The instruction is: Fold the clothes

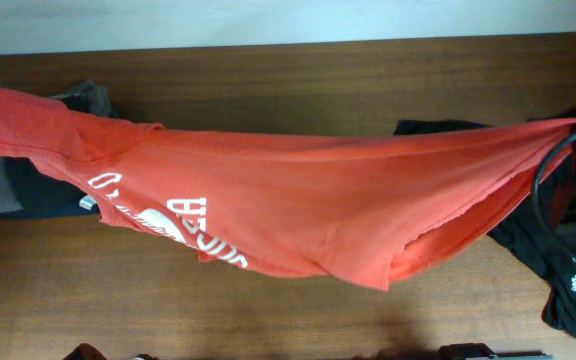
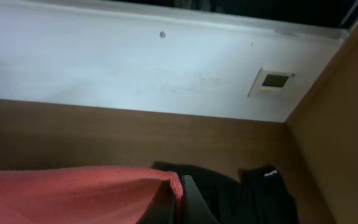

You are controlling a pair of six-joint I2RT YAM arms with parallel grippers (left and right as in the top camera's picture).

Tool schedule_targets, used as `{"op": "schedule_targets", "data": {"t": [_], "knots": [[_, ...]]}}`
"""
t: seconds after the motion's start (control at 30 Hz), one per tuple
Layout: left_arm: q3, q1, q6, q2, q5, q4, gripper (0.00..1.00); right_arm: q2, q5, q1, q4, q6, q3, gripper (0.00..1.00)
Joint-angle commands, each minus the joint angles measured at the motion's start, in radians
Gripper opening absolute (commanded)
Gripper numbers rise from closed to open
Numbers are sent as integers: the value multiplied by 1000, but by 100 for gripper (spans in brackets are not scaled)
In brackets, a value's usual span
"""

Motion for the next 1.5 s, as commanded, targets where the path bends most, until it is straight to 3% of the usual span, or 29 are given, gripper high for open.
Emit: {"op": "schedule_targets", "data": {"t": [0.0, 0.5, 0.73, 0.9, 0.97, 1.13, 1.2, 1.3, 1.4, 1.47], "knots": [[4, -3, -9, 8, 11, 14, 0, 7, 27, -2, 3, 8, 1, 4], [3, -16, -9, 16, 11, 0, 0, 29, 27, -2, -7, 8, 1, 4], [3, -210, -9, 193, 11, 50, 1, 262, -26, -3, 9, 4, 1, 4], [3, -352, 2, 382, 23, 285, 0, 515, -15, -10, 122, -13, 8, 4], [4, -366, 40, 414, 60, 398, 0, 576, 44, -17, 163, 51, 26, 4], [91, -297, -131, 401, 77, 681, 0, 585, 122, -31, 193, 72, 253, 4], [153, -266, -168, 396, 125, 715, 0, 579, 119, -44, 166, 76, 367, 4], [261, -229, -172, 390, 184, 642, 0, 557, 68, -56, 94, 87, 460, 4], [284, -238, -91, 385, 190, 411, 0, 559, 45, -54, 3, 87, 442, 4], [272, -276, 29, 392, 166, 203, 0, 564, -1, -54, -67, 82, 393, 4]]}}
